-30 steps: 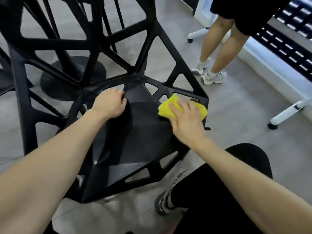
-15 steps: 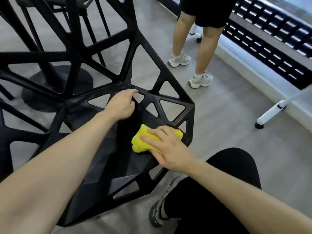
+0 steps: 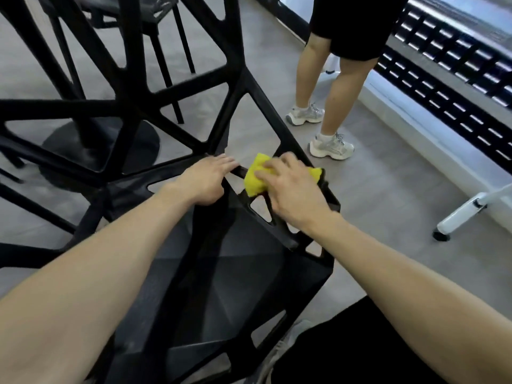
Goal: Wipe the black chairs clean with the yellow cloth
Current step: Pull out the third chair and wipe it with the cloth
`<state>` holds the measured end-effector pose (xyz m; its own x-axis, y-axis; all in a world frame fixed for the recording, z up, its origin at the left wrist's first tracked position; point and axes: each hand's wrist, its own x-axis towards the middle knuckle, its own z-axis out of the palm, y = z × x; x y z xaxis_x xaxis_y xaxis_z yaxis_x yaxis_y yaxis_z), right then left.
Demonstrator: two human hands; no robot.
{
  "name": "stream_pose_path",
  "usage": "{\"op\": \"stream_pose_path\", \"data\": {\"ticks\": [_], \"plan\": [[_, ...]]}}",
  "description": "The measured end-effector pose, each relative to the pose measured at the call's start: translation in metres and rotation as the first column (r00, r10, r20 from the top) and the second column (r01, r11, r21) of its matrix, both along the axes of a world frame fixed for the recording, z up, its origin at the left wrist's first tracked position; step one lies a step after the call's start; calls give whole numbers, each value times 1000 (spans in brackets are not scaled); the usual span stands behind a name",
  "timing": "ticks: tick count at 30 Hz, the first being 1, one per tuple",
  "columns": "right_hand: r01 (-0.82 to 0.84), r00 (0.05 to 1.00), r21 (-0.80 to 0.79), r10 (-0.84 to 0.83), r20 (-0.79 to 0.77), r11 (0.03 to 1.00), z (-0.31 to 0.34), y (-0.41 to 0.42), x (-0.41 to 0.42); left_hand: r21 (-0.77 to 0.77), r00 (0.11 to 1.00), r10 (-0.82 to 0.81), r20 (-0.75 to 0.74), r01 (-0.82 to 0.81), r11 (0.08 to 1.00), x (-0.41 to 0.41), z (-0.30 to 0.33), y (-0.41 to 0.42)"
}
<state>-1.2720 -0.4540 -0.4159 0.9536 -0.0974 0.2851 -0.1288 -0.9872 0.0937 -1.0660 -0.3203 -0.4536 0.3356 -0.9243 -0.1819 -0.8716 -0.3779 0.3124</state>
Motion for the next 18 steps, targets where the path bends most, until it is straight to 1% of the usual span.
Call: {"op": "stream_pose_path", "data": {"ticks": [1,2,3,4,5,6,8,9,11,12,13,14,16,17,18], "plan": [[69,991,1,-68,117,998,13,-9,4,-11,1000,-3,2,3,1000,0,-1,-1],[153,959,8,-150,241,988,24,-16,7,-21,1000,-1,8,1,1000,-1,-1,-1],[223,923,21,-218,318,975,28,-20,8,-25,1000,-3,10,3,1000,-1,0,-2],[256,915,15,-247,318,967,26,-20,5,-25,1000,-11,5,11,1000,0,0,-3],[258,928,-6,-246,281,966,19,-18,1,-23,1000,-12,1,12,1000,0,1,-3],[224,950,-21,-213,230,974,14,-16,-3,-14,1000,-2,4,2,1000,0,3,-3],[153,979,-20,-149,138,988,25,-24,-7,-7,1000,15,0,-15,1000,3,7,-3],[138,985,-27,-135,112,990,35,-30,-7,-11,1000,19,-8,-19,1000,5,8,-5],[162,979,-26,-157,132,987,47,-35,-3,5,999,44,-17,-44,999,3,14,-6],[193,971,-4,-191,146,981,42,-29,-3,24,999,40,-15,-40,999,2,15,-5],[189,973,14,-189,133,982,28,-18,-5,34,999,29,-22,-29,999,2,15,-3],[144,987,37,-146,67,989,7,-2,-8,33,999,30,-39,-28,999,1,14,-1],[34,995,62,-28,-91,998,-33,29,-13,-13,997,56,-49,-56,998,1,13,8],[37,993,71,-29,-114,997,-44,35,-5,-73,997,81,-19,-82,994,5,13,12],[59,994,95,-50,-97,994,-49,35,12,-147,992,124,33,-117,982,11,12,17]]}}
